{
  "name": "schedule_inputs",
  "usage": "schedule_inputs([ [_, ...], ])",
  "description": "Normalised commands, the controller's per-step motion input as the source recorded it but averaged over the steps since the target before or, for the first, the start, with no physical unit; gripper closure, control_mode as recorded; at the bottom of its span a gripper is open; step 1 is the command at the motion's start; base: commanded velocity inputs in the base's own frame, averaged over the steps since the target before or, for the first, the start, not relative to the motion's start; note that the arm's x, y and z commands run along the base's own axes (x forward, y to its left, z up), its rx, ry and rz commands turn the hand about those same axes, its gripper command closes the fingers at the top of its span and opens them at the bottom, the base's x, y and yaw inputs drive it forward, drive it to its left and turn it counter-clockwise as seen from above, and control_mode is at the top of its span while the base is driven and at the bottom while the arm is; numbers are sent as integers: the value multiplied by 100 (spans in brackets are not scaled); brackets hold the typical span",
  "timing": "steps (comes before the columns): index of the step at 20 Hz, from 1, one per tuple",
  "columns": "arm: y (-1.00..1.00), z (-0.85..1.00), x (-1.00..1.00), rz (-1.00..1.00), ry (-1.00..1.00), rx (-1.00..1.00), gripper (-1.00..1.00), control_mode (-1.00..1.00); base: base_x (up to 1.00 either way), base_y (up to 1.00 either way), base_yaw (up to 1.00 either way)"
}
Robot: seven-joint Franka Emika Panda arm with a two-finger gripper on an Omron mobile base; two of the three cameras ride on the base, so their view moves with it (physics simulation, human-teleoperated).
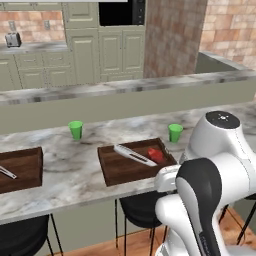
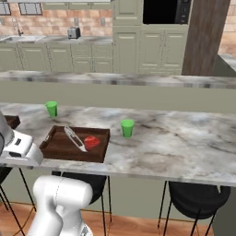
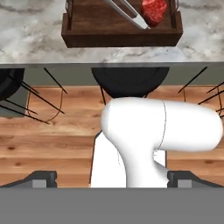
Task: Gather the tomato and lemon from the fridge and place them on a tray on the dining counter. Then gather the steaks from the fridge and place them on the other tray.
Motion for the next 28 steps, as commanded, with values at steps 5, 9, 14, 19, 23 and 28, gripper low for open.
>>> schedule_inputs([
  [5, 0, 0, 0, 0, 0, 0, -100, 100, -65, 33, 0],
  [9, 0, 0, 0, 0, 0, 0, -100, 100, -100, 58, 0],
  [14, 0, 0, 0, 0, 0, 0, -100, 100, -100, 81, 1],
  [19, 0, 0, 0, 0, 0, 0, -100, 100, -92, 100, 6],
  [23, 0, 0, 0, 0, 0, 0, -100, 100, -56, 100, 7],
  [28, 0, 0, 0, 0, 0, 0, -100, 100, -9, 100, 4],
])
